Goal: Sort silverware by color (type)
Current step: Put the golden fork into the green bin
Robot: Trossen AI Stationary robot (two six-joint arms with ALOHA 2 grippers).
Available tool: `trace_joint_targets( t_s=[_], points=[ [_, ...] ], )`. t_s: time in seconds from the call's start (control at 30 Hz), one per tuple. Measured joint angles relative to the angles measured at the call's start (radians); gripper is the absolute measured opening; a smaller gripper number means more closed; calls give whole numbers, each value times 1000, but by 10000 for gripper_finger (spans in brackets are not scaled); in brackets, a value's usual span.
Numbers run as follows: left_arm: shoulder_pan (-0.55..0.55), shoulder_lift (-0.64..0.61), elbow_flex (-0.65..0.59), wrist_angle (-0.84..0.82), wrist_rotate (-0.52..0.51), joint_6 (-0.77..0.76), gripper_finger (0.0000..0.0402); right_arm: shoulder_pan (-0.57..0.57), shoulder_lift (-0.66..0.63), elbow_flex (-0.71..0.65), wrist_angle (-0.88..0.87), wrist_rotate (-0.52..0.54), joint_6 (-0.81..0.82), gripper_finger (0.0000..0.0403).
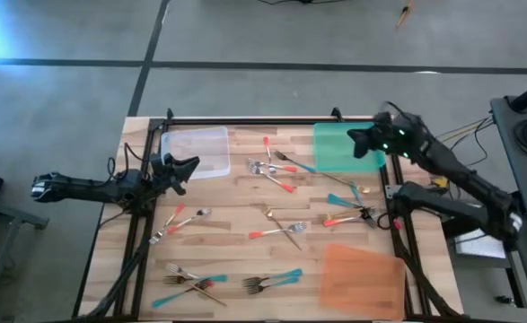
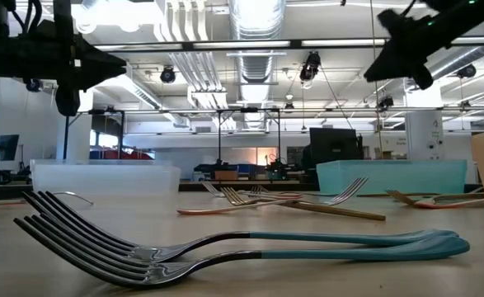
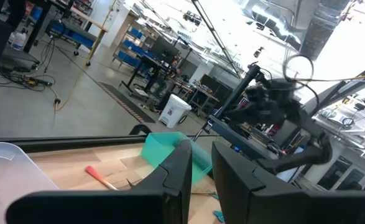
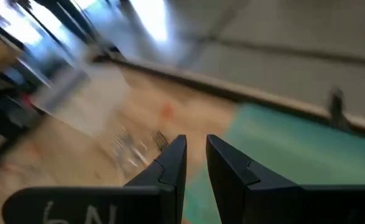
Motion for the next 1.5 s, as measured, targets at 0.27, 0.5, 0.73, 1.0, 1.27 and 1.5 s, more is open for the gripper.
trace_joint_targets(
  t_s=[0.27, 0.5, 0.73, 1.0, 1.27, 1.5],
  points=[
    [0, 0, 0, 0, 0, 0, 46, 0, 233, 212, -397, 40, -90, 54],
    [0, 0, 0, 0, 0, 0, 46, 0, 398, 340, -641, 133, -162, 54],
    [0, 0, 0, 0, 0, 0, 46, 0, 512, 385, -682, 130, -186, 54],
    [0, 0, 0, 0, 0, 0, 46, 0, 559, 402, -691, 127, -207, 54],
    [0, 0, 0, 0, 0, 0, 46, 0, 561, 377, -702, 118, -156, 54],
    [0, 0, 0, 0, 0, 0, 46, -7, 546, 371, -715, -13, -75, 54]
  ],
)
